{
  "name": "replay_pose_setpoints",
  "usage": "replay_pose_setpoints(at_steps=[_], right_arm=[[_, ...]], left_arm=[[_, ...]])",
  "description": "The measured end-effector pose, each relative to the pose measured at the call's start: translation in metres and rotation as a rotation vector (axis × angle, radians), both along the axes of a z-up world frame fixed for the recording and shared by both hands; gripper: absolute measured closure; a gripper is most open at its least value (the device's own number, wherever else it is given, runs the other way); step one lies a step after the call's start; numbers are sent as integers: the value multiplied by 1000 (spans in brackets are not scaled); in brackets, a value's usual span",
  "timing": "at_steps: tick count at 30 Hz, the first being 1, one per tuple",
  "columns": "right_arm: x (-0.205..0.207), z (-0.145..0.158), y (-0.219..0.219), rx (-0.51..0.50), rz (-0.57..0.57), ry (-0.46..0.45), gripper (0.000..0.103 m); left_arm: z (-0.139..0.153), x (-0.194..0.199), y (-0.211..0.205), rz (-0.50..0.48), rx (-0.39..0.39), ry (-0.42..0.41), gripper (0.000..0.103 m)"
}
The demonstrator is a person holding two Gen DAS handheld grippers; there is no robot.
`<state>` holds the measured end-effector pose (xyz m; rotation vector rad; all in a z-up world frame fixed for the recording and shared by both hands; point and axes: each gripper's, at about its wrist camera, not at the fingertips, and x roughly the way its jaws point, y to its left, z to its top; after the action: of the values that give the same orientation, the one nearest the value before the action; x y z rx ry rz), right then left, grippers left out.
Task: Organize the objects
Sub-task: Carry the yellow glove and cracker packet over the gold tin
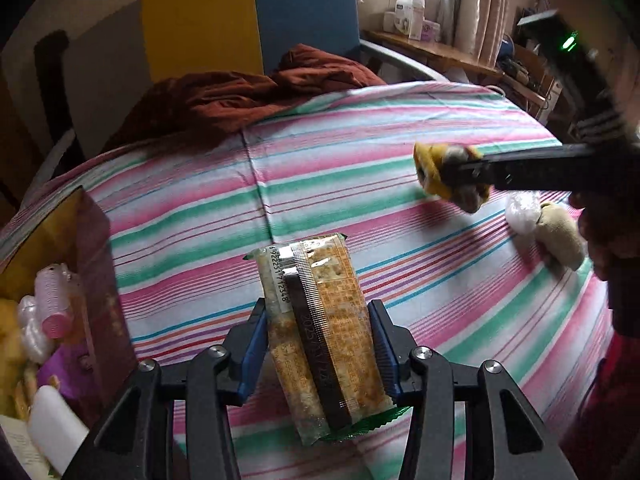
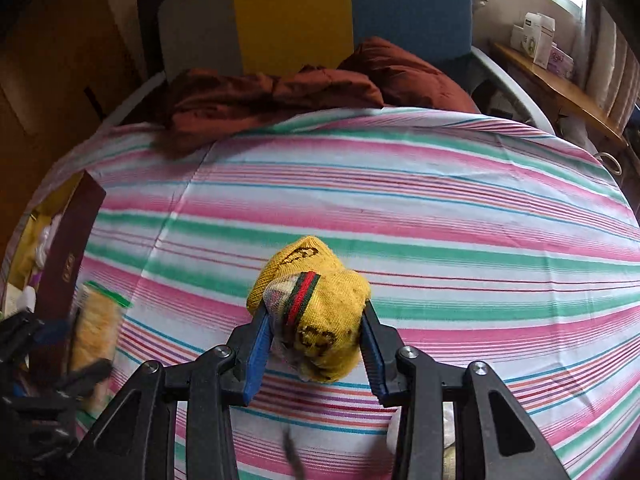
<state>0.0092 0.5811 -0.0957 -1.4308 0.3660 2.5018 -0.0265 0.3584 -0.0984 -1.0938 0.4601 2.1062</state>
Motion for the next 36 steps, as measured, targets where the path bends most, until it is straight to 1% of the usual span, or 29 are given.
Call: replay_pose_setpoints(at_steps=[4,9,14,19,21,28,33,36], right_arm=[[-4,-7,-9,25,23,-34,62],[-8,-10,-16,39,33,-58,62],[-11,-10,-26,43,40,-84,62],[-19,-9,-50,46,49,-116,62],[-23,-8,-61,31,57,-115,62],[-35,-5,-107,30,97,-118,62],[-37,-3,-136,1,113,-97,62],[-37,-2,-150,-15,112,-79,62]], left_arm=[[16,2,-11,9,36,31,55],[37,3,-31,35,85,47,55],[50,2,-54,62,114,62,55],[58,-1,-78,103,138,69,55],[60,-3,-89,120,146,73,55],[69,-8,-135,205,159,114,55],[77,-11,-164,260,164,159,55],[81,-12,-176,286,171,169,55]])
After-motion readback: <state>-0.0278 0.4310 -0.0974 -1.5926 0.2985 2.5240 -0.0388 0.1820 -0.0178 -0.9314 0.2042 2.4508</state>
